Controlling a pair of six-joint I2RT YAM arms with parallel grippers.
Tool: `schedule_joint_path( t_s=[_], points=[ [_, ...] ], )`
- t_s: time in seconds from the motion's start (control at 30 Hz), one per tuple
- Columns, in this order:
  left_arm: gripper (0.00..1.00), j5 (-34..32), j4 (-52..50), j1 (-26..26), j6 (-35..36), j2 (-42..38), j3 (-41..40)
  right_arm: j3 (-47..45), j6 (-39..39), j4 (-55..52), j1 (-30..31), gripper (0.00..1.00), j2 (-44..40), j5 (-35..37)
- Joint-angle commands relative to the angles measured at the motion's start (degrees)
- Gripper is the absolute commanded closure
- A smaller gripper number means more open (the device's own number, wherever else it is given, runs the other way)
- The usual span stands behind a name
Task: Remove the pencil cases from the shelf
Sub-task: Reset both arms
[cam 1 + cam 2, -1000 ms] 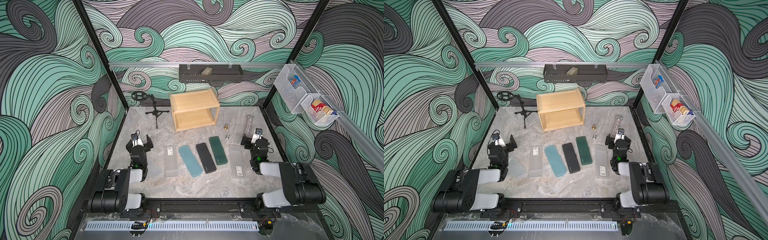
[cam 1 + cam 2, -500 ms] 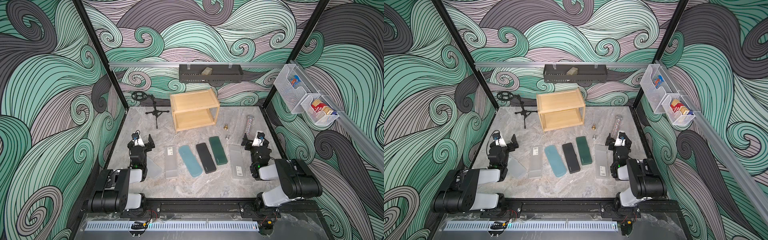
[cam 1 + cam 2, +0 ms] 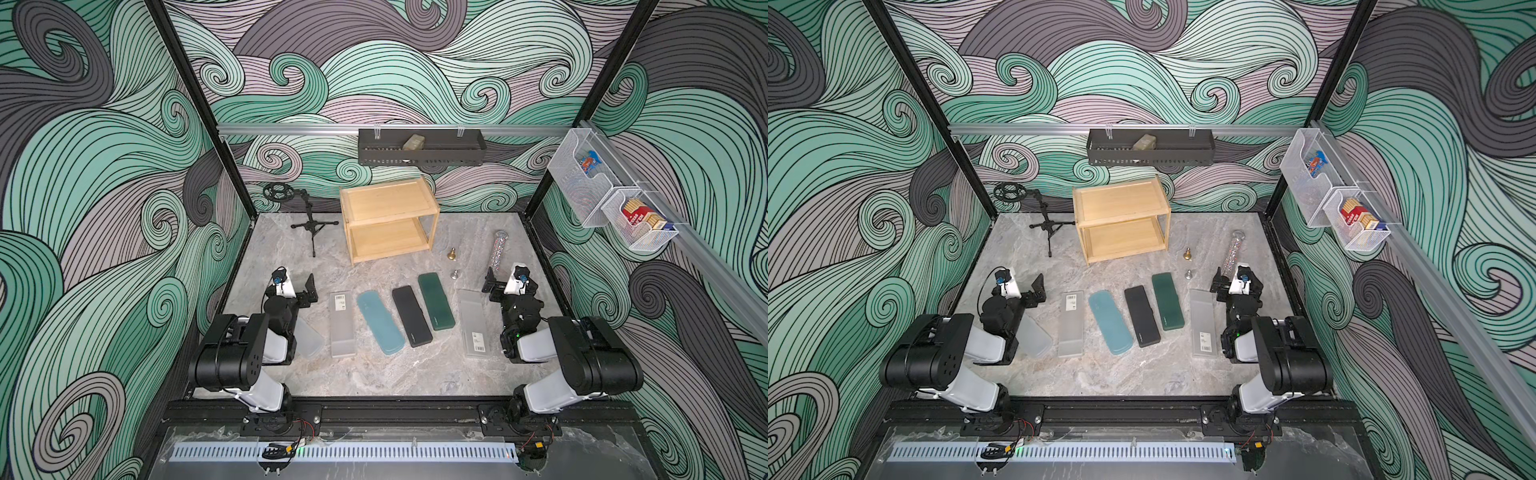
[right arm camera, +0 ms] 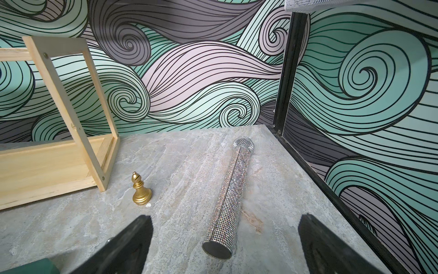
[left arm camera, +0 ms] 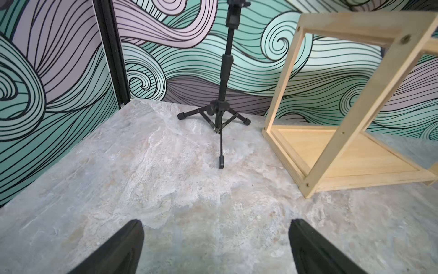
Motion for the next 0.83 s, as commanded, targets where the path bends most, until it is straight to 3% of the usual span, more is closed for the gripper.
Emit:
schedule_joint_path(
  t_s=[0.0, 0.07, 0.2, 0.3, 0.8],
  points=[
    [0.01, 1.01, 5.06, 0.17, 0.52, -0.66, -0.89, -0.43, -0.51, 2.35, 0.14, 0.00, 0.30, 0.55],
    [0.01, 2.81, 9.86, 0.17, 1.71, 2.15, -1.06, -0.43, -0.51, 2.30, 0.10, 0.00, 0.24, 0.63],
    [0.01, 2.97, 2.02, -0.29, 2.03, 0.53, 1.60, -0.46, -0.51, 2.44, 0.19, 0.00, 0.23, 0.64],
    [0.01, 2.22, 5.89, -0.70, 2.44, 1.70, 0.69, -0.52, -0.51, 2.37, 0.19, 0.00, 0.23, 0.64],
    [0.01, 3.79, 2.49, -1.58, 4.46, 1.55, 2.35, -0.52, -0.51, 2.34, 0.10, 0.00, 0.24, 0.64]
  ],
)
